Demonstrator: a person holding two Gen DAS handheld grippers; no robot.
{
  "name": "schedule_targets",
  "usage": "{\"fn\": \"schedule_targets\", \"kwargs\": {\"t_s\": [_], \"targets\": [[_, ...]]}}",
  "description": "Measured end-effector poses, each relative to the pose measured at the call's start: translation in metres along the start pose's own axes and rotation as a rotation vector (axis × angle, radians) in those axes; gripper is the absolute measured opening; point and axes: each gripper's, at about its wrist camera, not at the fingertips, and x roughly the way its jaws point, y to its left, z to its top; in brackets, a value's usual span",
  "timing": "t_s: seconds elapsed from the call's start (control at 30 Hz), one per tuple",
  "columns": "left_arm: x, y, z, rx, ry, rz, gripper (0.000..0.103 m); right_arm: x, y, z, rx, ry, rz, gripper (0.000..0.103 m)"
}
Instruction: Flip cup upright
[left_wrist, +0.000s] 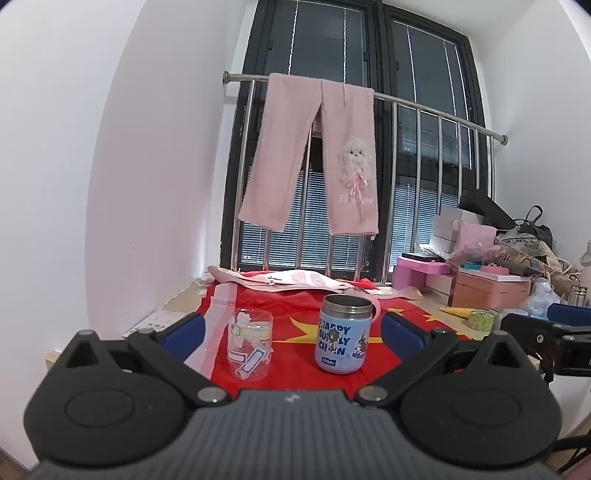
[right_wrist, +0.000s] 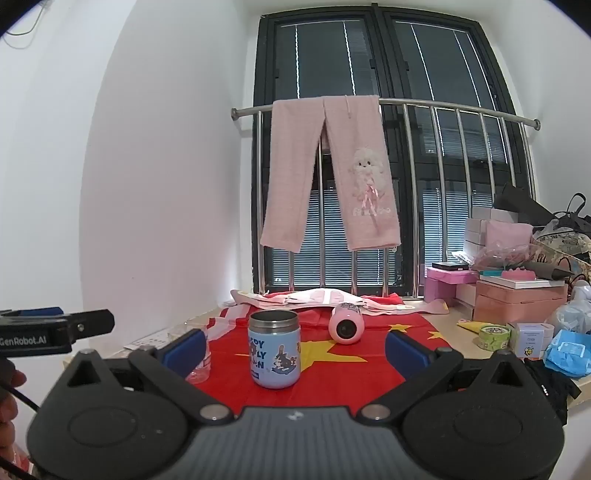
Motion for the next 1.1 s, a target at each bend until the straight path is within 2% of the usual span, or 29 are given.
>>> {"fn": "schedule_targets", "kwargs": {"t_s": [0.33,1.1], "targets": [[-0.0023,-0.0027,-0.0087,0.006,0.004,0.004,0.103,-0.0002,0.0001,-0.0002,-0.001,0.003,-0.001,0.103],[0.0017,-0.0066,-0.0072,0.01,0.006,0.006,0.103,0.0002,0.0009,-0.0001,0.0,0.006,-0.001,0.103]]}}
